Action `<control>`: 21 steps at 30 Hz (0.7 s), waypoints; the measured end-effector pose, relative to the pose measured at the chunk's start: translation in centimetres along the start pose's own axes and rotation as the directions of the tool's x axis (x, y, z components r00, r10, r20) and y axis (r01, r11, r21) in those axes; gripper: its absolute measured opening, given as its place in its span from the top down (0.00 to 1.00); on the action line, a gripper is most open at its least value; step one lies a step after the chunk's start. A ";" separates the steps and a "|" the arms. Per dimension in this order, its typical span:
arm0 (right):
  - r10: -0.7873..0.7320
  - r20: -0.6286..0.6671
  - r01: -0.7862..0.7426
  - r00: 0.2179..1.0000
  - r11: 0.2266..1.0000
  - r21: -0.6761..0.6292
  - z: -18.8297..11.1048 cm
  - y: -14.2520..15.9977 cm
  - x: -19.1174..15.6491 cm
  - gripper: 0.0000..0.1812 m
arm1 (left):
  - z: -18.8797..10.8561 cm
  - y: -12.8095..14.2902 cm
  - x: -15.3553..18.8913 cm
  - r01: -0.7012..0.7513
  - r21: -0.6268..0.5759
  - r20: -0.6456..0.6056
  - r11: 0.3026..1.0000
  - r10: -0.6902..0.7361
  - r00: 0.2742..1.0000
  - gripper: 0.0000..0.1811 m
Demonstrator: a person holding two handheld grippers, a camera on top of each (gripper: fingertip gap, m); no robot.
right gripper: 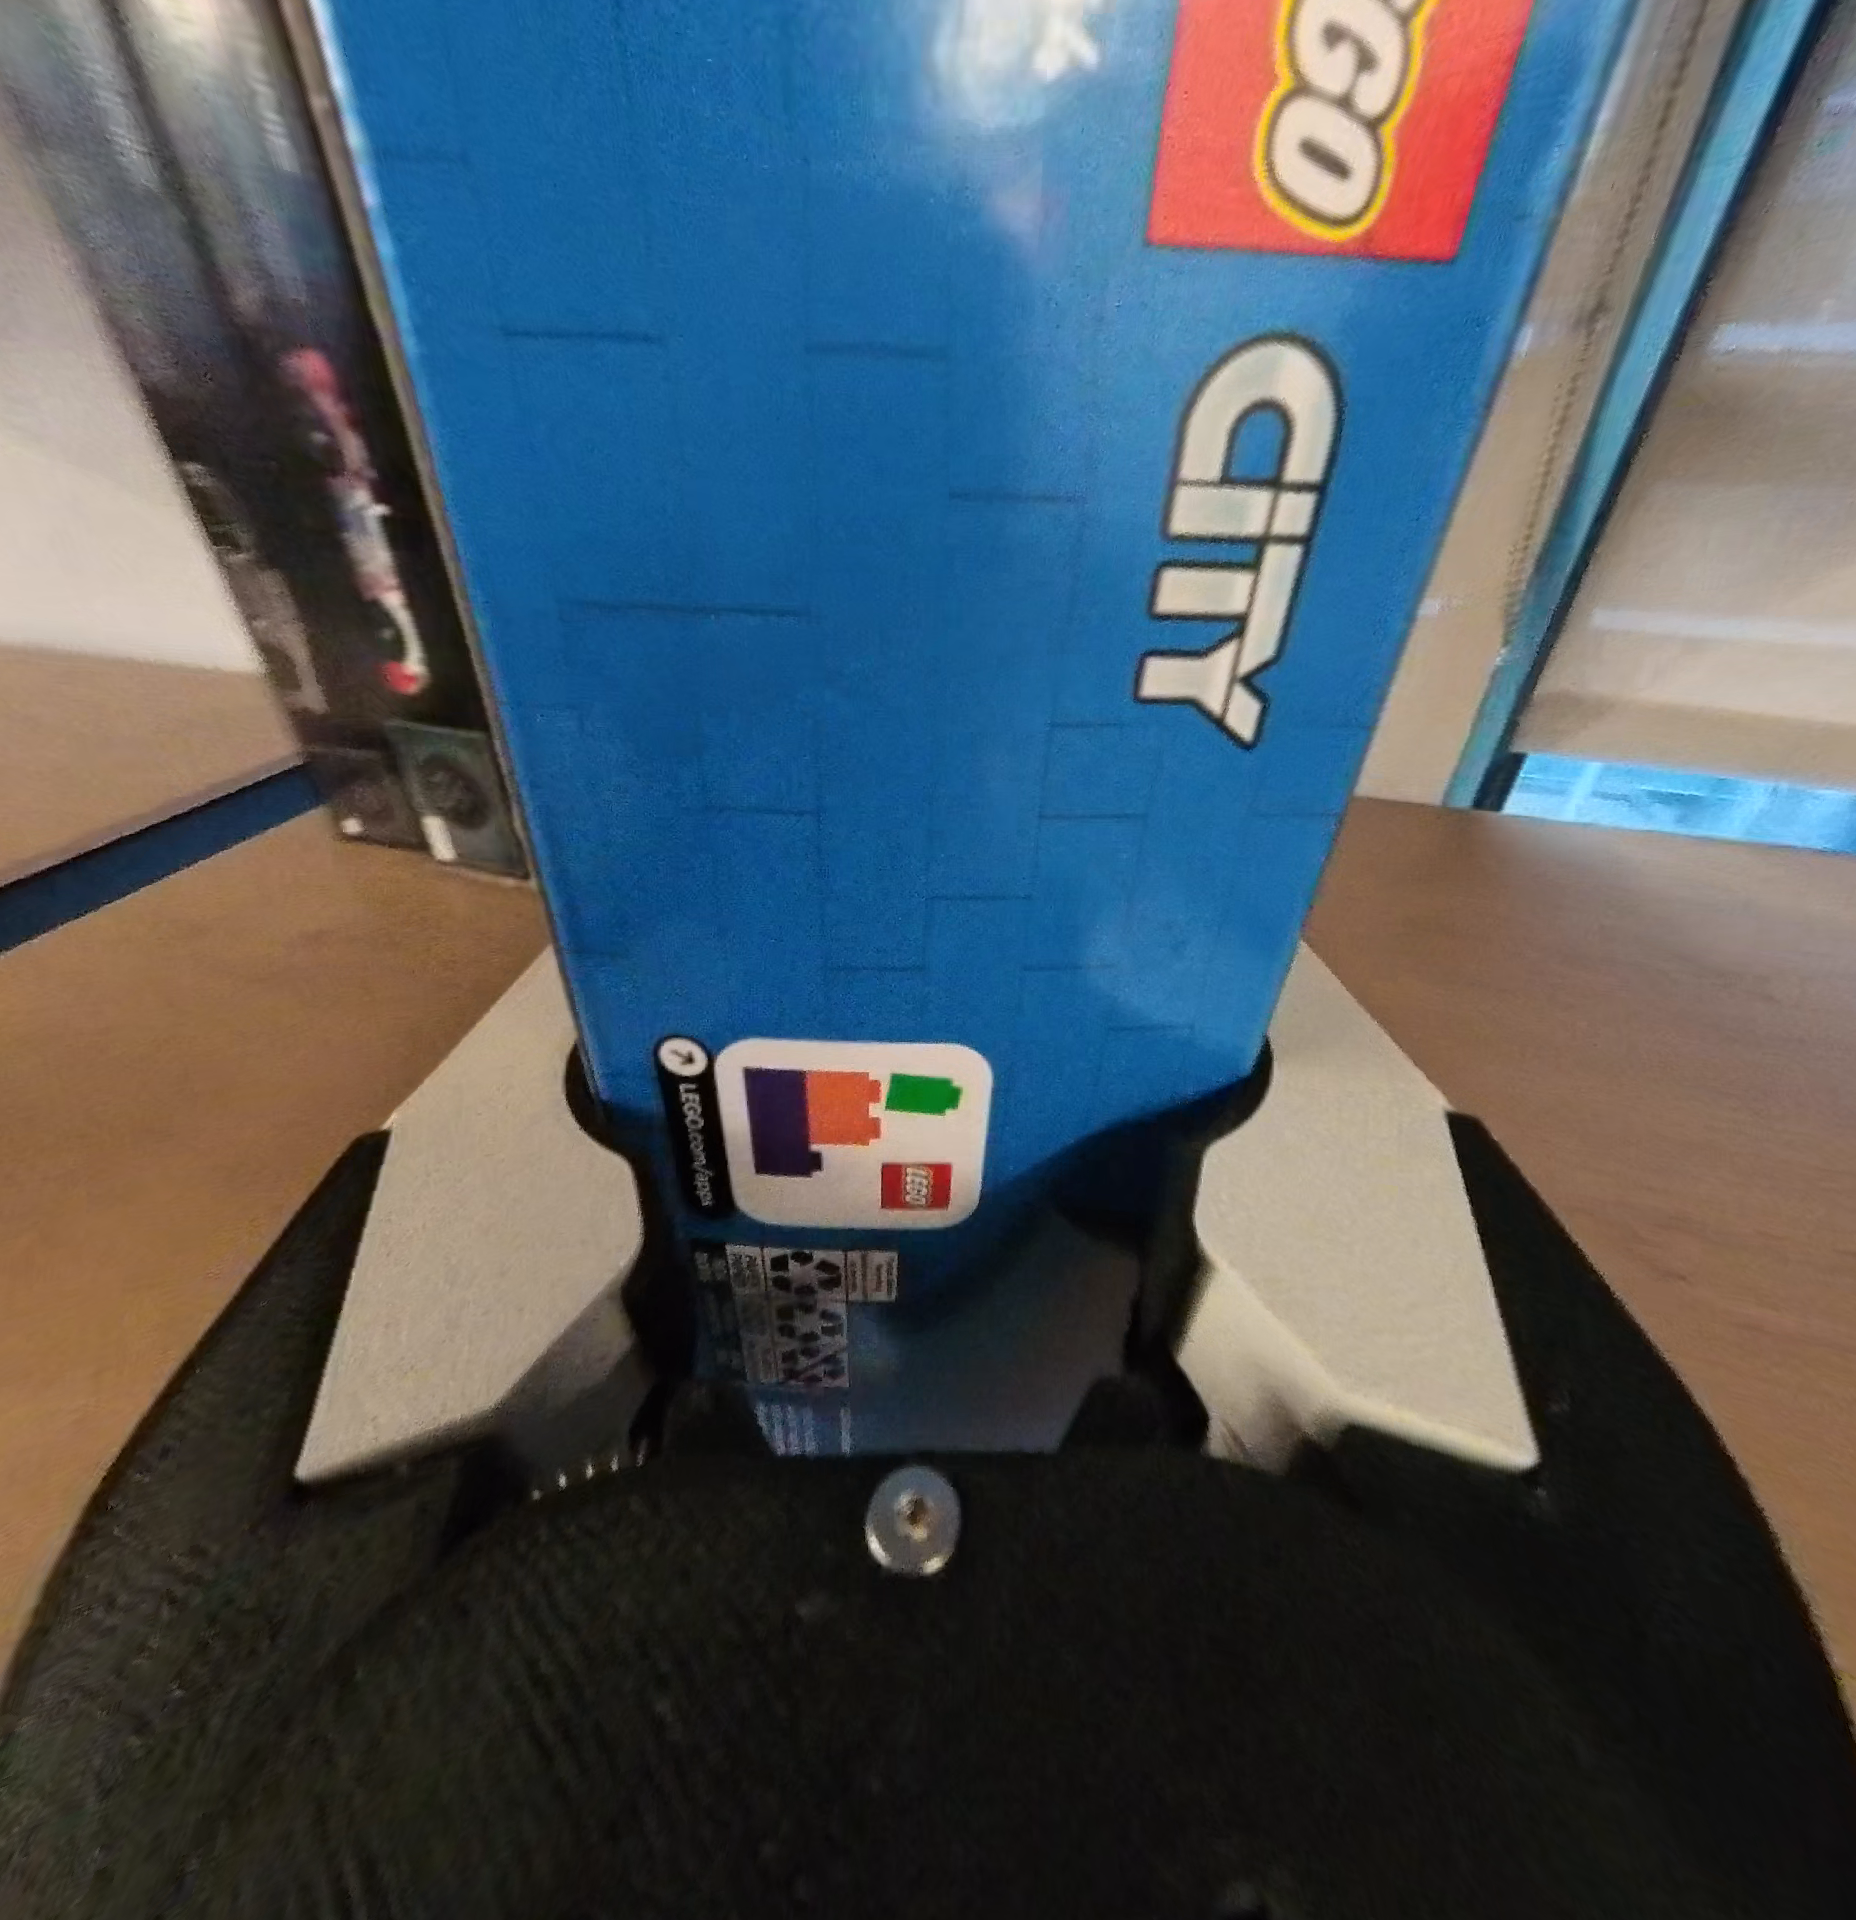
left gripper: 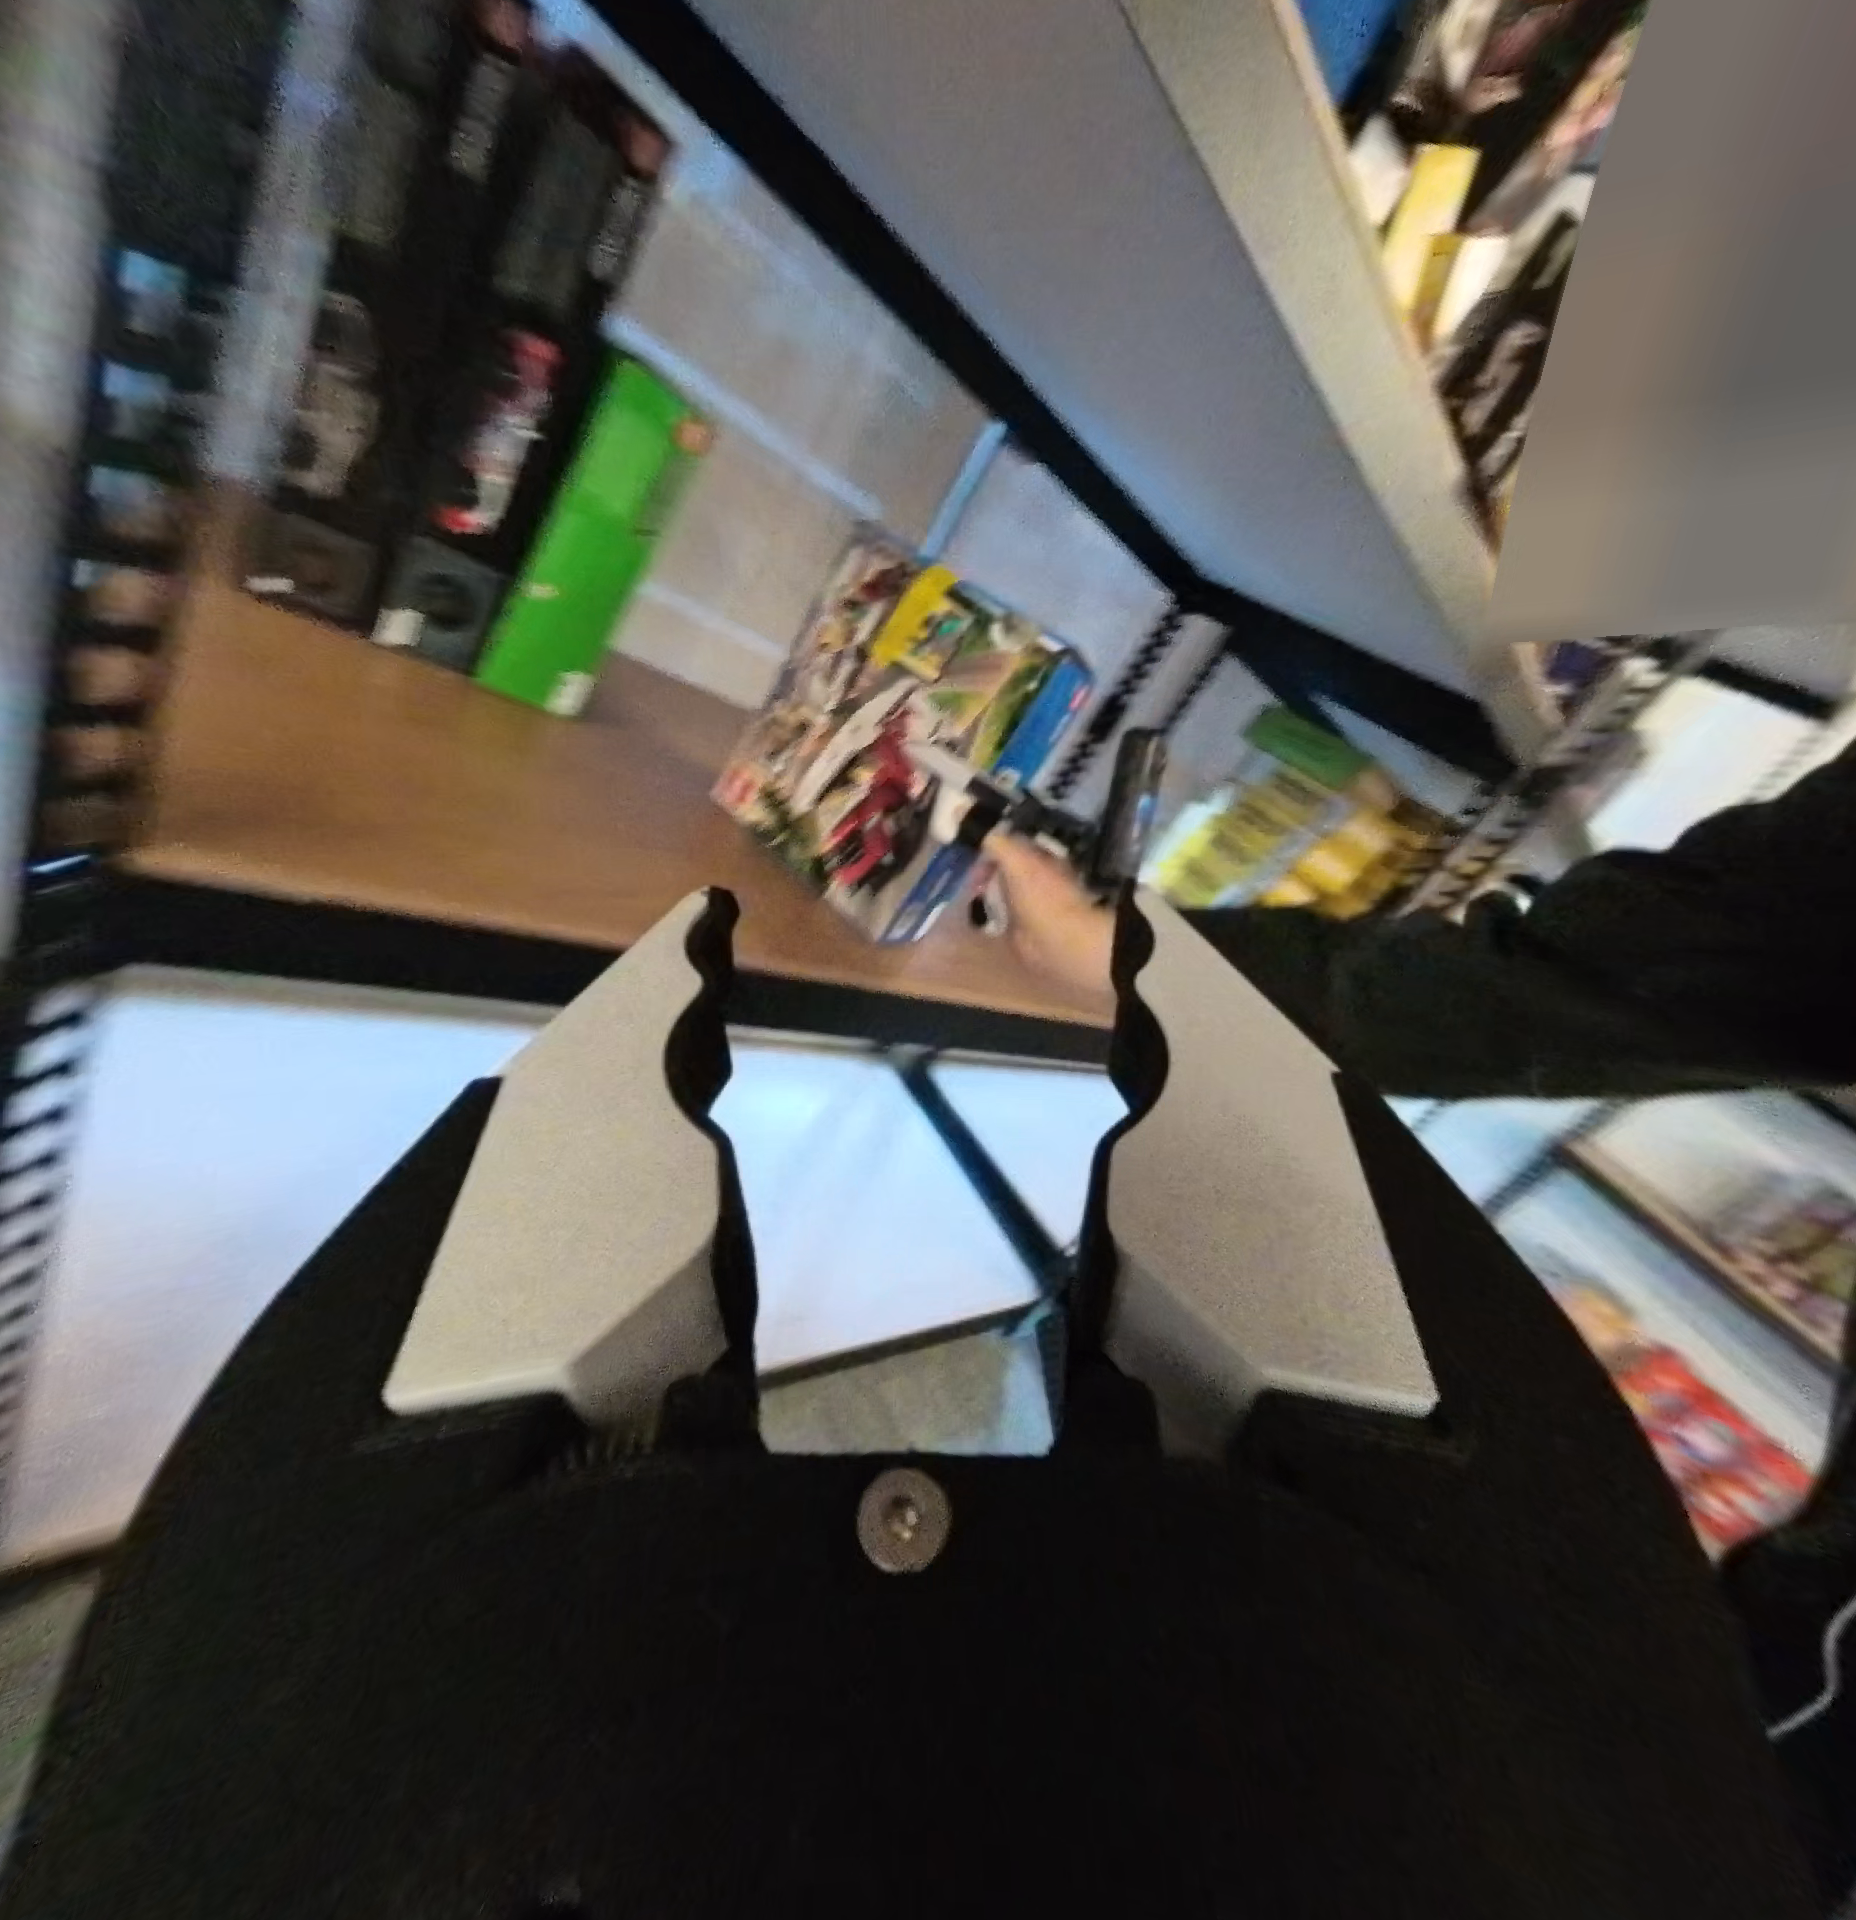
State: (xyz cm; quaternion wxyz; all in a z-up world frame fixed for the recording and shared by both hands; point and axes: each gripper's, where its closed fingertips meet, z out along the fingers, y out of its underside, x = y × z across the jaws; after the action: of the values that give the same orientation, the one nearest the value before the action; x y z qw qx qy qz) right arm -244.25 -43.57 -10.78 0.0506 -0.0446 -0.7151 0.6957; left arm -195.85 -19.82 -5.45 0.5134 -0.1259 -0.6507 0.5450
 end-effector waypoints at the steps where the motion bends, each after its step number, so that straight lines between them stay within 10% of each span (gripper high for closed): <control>1: 0.000 -0.025 0.000 1.000 1.000 -0.001 1.6 0.0 -0.4 0.39 | -3.4 -0.4 -0.2 -0.016 -0.006 0.072 1.000 0.016 0.997 0.60; 8: 0.005 -0.048 -0.007 0.999 1.000 -0.031 14.3 0.0 -3.3 0.39 | -14.9 -1.4 -1.7 -0.035 -0.020 0.357 0.999 0.040 0.933 0.62; 16: 0.040 -0.142 -0.050 0.989 0.997 -0.063 25.1 0.0 -5.4 0.38 | -10.8 0.3 -4.5 0.012 0.082 0.397 0.997 -0.044 0.917 0.62; 21: 0.050 0.030 -0.045 0.998 0.988 -0.149 25.7 0.8 -7.4 0.38 | -7.4 0.2 -5.8 0.029 0.069 0.348 0.997 -0.051 0.936 0.62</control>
State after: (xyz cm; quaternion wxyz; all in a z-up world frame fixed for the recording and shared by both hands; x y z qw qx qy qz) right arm -240.42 -70.03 -12.32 0.0185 -0.0538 -0.7644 0.6422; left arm -187.40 -19.67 -9.58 0.4042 0.0024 -0.7166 0.5684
